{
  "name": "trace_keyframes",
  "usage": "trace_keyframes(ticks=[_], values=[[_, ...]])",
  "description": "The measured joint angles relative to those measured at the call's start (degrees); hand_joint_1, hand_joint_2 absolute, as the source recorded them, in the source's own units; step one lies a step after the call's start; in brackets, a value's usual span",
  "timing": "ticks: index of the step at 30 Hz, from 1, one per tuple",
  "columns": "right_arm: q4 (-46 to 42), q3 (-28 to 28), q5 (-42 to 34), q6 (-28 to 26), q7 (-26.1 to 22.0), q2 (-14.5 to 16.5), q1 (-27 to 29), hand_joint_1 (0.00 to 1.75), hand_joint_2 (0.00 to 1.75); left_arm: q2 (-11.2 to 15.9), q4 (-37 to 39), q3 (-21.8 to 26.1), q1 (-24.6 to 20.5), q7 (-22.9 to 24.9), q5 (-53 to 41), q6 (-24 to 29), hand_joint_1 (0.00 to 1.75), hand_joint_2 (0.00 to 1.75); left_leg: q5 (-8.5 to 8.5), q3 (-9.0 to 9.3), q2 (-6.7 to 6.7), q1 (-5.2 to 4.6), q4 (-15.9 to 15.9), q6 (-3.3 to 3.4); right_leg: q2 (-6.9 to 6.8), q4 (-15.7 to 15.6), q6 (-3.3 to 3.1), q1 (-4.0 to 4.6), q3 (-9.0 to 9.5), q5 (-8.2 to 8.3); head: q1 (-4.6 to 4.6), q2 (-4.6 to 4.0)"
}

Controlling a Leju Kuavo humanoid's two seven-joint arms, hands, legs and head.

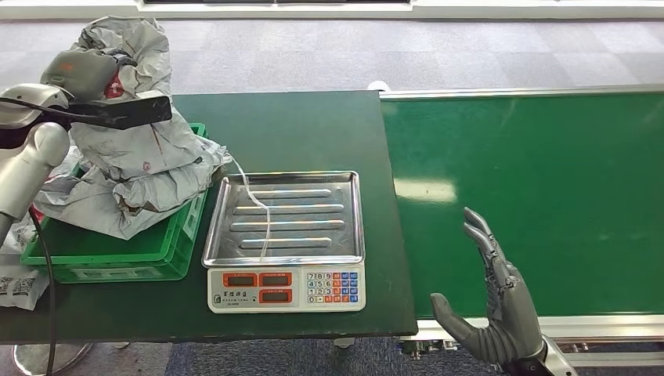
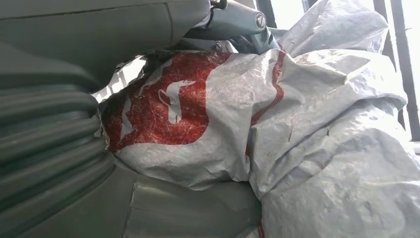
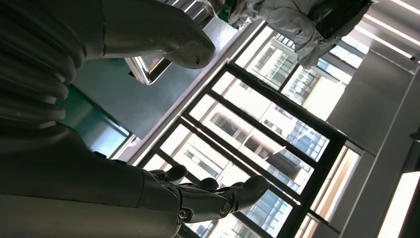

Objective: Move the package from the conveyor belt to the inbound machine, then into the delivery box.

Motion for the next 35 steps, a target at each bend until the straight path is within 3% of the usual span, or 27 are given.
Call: trace_keyframes(ticks=[17, 18, 21, 22, 27, 31, 35], values=[[0.01, -0.01, -0.07, 0.40, 0.02, -0.19, -0.25, 0.00, 1.75, 1.15, 3.47, 1.04, -0.37, -0.13, -0.73, -1.73, 1.75, 1.75, 0.00, -0.01, -0.01, 0.00, 0.00, 0.00, -0.01, 0.00, 0.00, 0.00, 0.00, 0.00, 0.01, 0.00], [0.01, -0.01, -0.28, 0.49, 0.01, -0.34, -0.29, 0.00, 1.75, 1.25, 3.57, 1.04, -0.36, -0.27, -0.79, -2.41, 1.57, 1.75, 0.00, -0.02, 0.00, 0.00, 0.00, 0.00, -0.01, 0.00, 0.00, 0.00, 0.00, 0.00, 0.01, 0.00], [0.09, -0.04, -0.78, 0.72, -0.01, -0.80, -0.49, 0.00, 1.75, 1.69, 4.01, 1.04, -0.36, -0.76, -1.02, -4.46, 0.48, 1.75, 0.00, -0.02, 0.00, 0.00, 0.00, 0.00, 0.00, 0.00, 0.00, 0.00, -0.01, 0.00, 0.01, 0.00], [0.14, -0.05, -0.88, 0.78, -0.01, -0.91, -0.55, 0.00, 1.75, 1.85, 4.21, 1.04, -0.35, -0.92, -1.10, -5.05, 0.27, 1.75, 0.00, -0.02, 0.00, 0.00, 0.00, 0.00, -0.01, 0.00, 0.00, 0.00, -0.01, 0.00, 0.01, 0.00], [0.26, -0.16, -1.07, 0.83, -0.04, -1.25, -0.60, 0.00, 1.75, 2.56, 5.15, 1.04, -0.33, -1.53, -1.35, -6.60, 0.00, 1.75, 0.00, -0.02, -0.01, 0.01, 0.00, 0.00, -0.01, 0.00, 0.00, 0.01, -0.01, 0.00, 0.00, 0.00], [0.26, -0.20, -1.09, 0.83, -0.04, -1.32, -0.60, 0.00, 1.75, 2.69, 5.37, 1.04, -0.33, -1.58, -1.47, -6.64, 0.00, 1.75, 0.00, -0.02, -0.01, 0.01, 0.00, 0.00, -0.02, 0.00, 0.00, 0.01, -0.01, 0.00, 0.01, 0.00], [0.26, -0.28, -1.06, 0.85, -0.07, -1.40, -0.50, 0.00, 1.75, 2.81, 5.97, 1.04, -0.33, -0.02, -2.78, -6.40, 0.00, 0.00, 0.00, -0.02, -0.01, 0.01, 0.00, 0.00, -0.01, 0.00, 0.00, 0.00, -0.01, 0.00, 0.00, 0.00]])
